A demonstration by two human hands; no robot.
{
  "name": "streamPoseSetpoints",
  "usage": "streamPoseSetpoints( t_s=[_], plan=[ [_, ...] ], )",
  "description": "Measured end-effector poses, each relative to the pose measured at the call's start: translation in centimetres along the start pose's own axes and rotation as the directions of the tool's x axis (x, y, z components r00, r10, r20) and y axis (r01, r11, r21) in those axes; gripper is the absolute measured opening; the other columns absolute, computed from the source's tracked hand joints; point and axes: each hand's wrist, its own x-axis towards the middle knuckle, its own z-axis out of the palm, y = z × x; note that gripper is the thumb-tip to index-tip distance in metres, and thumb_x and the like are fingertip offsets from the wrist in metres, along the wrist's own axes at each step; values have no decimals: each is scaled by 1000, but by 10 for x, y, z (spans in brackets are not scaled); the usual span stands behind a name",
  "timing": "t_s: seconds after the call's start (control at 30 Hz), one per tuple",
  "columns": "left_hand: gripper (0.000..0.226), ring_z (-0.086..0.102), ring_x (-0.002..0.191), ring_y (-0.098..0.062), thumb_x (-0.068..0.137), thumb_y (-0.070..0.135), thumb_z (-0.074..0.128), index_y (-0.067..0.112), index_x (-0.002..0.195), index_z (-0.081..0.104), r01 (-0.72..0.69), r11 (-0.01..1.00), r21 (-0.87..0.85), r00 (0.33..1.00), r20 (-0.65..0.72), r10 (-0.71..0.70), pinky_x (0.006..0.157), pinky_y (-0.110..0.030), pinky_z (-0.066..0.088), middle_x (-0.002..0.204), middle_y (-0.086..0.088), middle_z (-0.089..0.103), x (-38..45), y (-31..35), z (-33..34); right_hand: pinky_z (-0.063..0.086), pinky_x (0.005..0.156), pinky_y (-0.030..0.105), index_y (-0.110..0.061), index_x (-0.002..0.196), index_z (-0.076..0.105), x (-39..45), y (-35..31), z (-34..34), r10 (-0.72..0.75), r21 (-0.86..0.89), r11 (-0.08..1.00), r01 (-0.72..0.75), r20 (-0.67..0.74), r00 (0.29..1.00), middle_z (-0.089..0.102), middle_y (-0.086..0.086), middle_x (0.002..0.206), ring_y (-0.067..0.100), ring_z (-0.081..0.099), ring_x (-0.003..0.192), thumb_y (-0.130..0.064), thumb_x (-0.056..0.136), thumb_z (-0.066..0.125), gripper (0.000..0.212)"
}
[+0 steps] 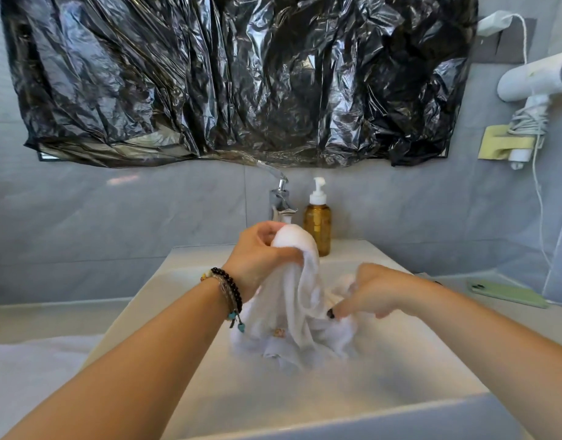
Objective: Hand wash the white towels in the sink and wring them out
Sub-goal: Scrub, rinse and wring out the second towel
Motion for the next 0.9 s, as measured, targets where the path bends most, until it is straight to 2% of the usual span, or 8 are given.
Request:
streamPoseSetpoints(
  t_s=[0.07,0.13,0.23,0.37,0.5,0.63,0.77,0.9],
  plan=[
    [42,67,75,-18,51,10,75,15,92,70,-98,994,-38,995,0,98,62,-25,54,85,-4,72,-4,7,1,53,83,31,-30,119,49,1,-26,14,-305,-86,951,296,-124,944,55,-8,108,15,57,109,-54,50,86,82],
    [35,68,79,-16,50,11,73,18,84,73,-175,984,-45,985,-7,175,66,-24,54,87,-1,73,-7,13,0,55,82,29,-28,112,62,-1,-46,30,-478,273,804,529,-233,847,67,-9,107,9,64,104,-33,54,87,64],
    [48,66,101,-15,41,24,75,20,89,75,-202,974,-98,978,37,206,83,-30,54,111,5,68,-3,14,-10,57,77,28,-16,99,70,-8,-62,34,-377,660,536,526,-371,849,72,2,95,18,69,92,4,70,72,36],
    [81,69,95,-21,51,25,82,13,128,56,-66,974,-216,954,272,125,75,-31,56,112,-8,68,-6,14,-19,58,62,32,10,101,64,-10,-82,24,-355,914,136,382,-315,880,65,21,90,29,67,77,4,64,65,38],
    [75,68,96,-26,63,23,81,5,130,54,-92,970,-227,920,354,170,77,-33,57,110,-12,70,-10,14,-19,49,57,29,5,93,62,-6,-106,12,-190,927,46,373,-358,914,57,19,87,30,59,75,-9,41,60,55],
    [53,70,90,-19,57,17,83,9,107,65,-152,986,-72,934,317,167,74,-30,56,94,-4,74,-12,6,-19,47,58,26,-3,82,61,-13,-112,11,-222,880,137,455,-420,880,57,10,75,22,60,68,-4,65,59,17],
    [29,69,82,-25,70,-3,76,5,97,69,-47,997,-59,909,411,67,71,-35,56,93,-14,72,-24,-2,-11,44,98,33,-19,139,40,-17,-87,3,-397,816,277,507,-383,834,48,2,131,17,49,121,-8,52,52,89],
    [25,64,63,-17,69,-5,66,6,91,63,48,992,-119,863,505,19,58,-29,53,73,-8,65,-22,0,-7,39,110,37,-33,149,23,-28,-32,-19,-731,101,525,845,-455,508,28,-4,153,9,31,141,-12,63,57,95]
  ],
)
